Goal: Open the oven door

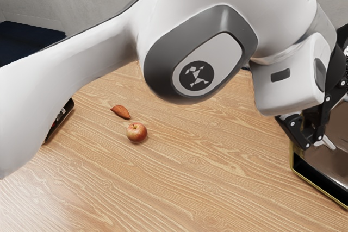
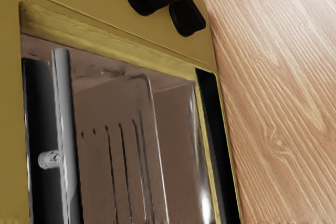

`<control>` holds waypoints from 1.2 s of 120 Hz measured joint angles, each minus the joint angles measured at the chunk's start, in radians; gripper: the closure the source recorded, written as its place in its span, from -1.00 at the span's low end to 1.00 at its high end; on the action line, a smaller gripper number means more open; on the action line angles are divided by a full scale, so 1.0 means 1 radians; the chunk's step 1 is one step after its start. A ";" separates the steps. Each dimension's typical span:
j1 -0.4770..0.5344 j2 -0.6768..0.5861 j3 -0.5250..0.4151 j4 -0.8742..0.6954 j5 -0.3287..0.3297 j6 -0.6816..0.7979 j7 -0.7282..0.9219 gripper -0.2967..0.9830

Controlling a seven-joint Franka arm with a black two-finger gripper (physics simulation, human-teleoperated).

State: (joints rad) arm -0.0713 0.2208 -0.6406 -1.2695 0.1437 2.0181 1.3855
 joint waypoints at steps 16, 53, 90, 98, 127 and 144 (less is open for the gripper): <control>-0.003 0.041 0.004 0.009 0.034 0.052 -0.006 -0.53; -0.006 0.089 0.004 0.016 0.091 0.093 -0.026 -0.53; -0.048 0.137 0.004 0.085 0.150 0.016 -0.037 -0.53; -0.043 0.137 0.005 0.076 0.154 0.006 -0.038 -0.53; -0.041 0.150 0.005 0.066 0.162 -0.005 -0.040 -0.55; -0.002 -0.432 0.068 -0.660 0.124 0.146 -0.038 -0.36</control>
State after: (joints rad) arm -0.0728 -0.2115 -0.5728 -1.9299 0.2681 2.1637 1.3472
